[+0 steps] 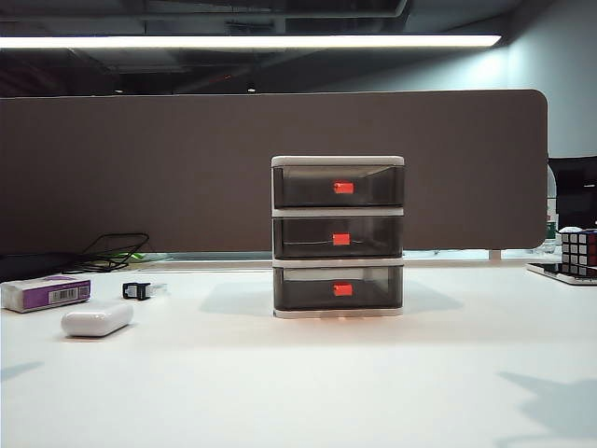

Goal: Open the second layer of the drawer on the table, pick up the earphone case on the table and put it in, and finally close the drawer.

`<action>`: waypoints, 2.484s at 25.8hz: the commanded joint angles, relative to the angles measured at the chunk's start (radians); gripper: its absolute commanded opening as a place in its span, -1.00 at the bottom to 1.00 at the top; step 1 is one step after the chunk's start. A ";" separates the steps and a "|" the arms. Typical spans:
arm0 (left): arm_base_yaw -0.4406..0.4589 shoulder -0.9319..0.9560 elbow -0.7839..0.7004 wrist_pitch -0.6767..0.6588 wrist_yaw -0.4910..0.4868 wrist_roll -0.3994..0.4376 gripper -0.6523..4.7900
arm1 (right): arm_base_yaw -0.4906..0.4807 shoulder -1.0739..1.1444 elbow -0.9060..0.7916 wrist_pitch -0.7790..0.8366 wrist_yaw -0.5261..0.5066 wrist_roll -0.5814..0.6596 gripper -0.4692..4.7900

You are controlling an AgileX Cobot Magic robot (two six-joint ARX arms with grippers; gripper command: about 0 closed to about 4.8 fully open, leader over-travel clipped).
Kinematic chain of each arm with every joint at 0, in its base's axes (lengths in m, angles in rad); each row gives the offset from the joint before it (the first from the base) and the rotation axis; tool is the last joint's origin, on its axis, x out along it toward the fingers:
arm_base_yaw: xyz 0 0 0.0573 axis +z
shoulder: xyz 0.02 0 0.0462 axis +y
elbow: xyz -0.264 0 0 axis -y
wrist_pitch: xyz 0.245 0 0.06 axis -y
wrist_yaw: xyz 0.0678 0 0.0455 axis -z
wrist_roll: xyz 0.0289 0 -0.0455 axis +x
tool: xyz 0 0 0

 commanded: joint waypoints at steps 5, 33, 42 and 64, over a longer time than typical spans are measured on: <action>0.001 0.000 0.002 -0.080 0.135 -0.092 -0.59 | 0.000 -0.002 -0.006 0.008 -0.023 0.177 -0.84; -0.695 0.000 0.002 -0.029 -0.476 -0.122 0.16 | 0.179 0.002 0.060 0.018 0.021 0.173 -0.84; -0.695 0.000 0.004 0.059 -0.447 -0.242 0.28 | 0.245 0.002 0.092 0.017 0.107 0.157 -0.84; -0.695 0.511 0.056 0.521 -0.458 -0.167 0.28 | 0.247 0.415 0.285 0.188 0.142 0.116 -0.84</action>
